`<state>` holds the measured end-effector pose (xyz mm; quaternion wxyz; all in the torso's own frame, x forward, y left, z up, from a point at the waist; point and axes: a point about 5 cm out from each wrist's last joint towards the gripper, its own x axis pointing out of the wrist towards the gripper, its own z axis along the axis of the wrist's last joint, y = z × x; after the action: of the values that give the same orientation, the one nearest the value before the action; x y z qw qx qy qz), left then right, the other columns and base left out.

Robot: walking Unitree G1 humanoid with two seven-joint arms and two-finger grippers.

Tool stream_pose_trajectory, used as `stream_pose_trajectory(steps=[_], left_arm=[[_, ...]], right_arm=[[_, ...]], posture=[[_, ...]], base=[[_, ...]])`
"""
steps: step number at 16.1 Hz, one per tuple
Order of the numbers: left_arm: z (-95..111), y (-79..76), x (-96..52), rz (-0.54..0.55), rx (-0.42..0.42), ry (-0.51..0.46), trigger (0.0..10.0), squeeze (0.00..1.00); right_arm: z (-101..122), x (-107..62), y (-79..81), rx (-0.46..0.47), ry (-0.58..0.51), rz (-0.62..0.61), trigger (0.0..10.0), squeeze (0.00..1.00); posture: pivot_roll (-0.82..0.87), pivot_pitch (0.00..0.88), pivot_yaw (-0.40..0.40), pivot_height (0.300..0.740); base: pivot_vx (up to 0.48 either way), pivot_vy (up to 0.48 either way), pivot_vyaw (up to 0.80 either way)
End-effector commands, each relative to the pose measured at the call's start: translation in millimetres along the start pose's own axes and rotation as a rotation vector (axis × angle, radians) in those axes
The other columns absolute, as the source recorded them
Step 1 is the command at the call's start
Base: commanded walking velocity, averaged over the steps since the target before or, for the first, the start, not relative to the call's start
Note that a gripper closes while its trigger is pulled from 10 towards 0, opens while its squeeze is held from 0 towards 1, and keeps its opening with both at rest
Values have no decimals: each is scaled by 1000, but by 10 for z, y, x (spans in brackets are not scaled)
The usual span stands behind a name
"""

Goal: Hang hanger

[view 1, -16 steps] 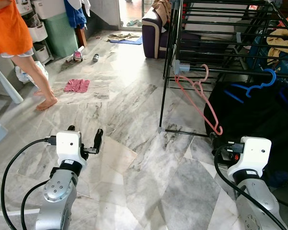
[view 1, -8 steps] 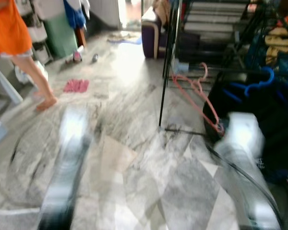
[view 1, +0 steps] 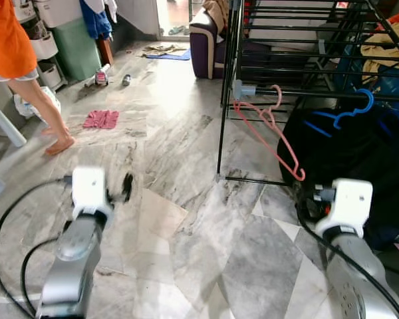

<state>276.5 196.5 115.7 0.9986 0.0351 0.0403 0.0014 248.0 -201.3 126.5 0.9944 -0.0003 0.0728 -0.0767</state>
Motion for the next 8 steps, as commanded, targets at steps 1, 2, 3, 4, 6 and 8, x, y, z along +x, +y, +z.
stream_pose_trajectory(steps=[1, 2, 3, 4, 6, 8], left_arm=[[122, -51, 20, -17, -16, -52, 10000, 0], [152, -117, 48, -42, -25, -62, 10000, 0], [187, -176, 77, -69, -37, -73, 10000, 0], [210, -208, 102, -88, -46, -83, 10000, 0], [205, -208, 107, -83, -48, -78, 10000, 0], [191, -255, 105, -77, -46, -67, 10000, 0]], right_arm=[[58, -3, 9, 7, -15, -2, 10000, 0], [76, 14, 40, 11, -17, 7, 10000, 0], [108, 26, 67, 7, -28, 24, 10000, 0], [123, 40, 54, 1, -34, 23, 10000, 0], [138, 49, 49, -1, -38, 24, 10000, 0], [173, 46, 114, -76, -55, 78, 10000, 0]], posture=[[-24, 66, 20, 740], [-27, 64, 19, 740], [-31, 61, 19, 740], [-33, 61, 20, 740], [-32, 63, 19, 740], [-26, 61, 17, 740]], base=[[0, 0, 0], [0, 0, -638], [0, 0, -769], [0, 240, -712], [0, 240, -234], [0, 0, 400]])
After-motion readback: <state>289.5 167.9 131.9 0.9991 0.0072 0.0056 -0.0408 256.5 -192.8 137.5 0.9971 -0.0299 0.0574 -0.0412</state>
